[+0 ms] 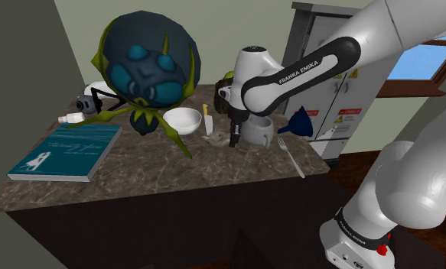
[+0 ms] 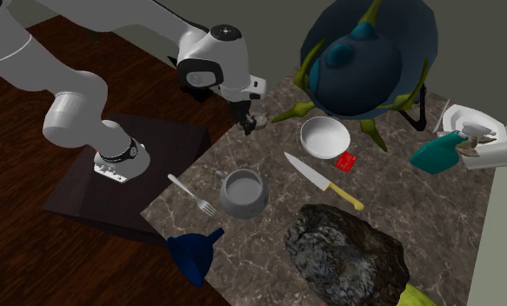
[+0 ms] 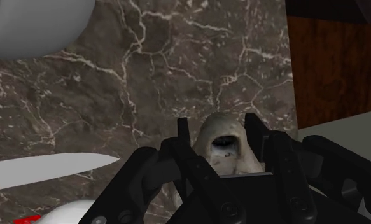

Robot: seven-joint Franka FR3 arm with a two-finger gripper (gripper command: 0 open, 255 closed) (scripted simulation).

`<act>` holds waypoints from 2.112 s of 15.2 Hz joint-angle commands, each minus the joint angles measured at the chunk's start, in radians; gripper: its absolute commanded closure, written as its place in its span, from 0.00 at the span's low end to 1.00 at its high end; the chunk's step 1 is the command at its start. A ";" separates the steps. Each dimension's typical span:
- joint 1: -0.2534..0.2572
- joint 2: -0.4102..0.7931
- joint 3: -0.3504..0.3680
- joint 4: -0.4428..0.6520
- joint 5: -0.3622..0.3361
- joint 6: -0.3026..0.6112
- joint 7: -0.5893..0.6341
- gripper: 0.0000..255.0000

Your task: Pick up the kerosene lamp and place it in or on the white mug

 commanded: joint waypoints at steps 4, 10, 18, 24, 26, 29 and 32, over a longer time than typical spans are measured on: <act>0.001 -0.047 0.001 0.025 0.002 -0.073 -0.001 1.00; 0.001 -0.091 0.000 0.069 0.003 -0.160 -0.003 1.00; -0.053 -0.134 -0.084 0.047 -0.012 -0.180 -0.131 1.00; -0.118 -0.134 -0.191 0.039 -0.032 -0.169 -0.288 1.00; -0.139 -0.125 -0.227 0.046 -0.037 -0.165 -0.341 1.00; -0.169 -0.103 -0.281 0.065 -0.039 -0.161 -0.423 1.00; -0.186 -0.076 -0.316 0.074 -0.035 -0.144 -0.479 1.00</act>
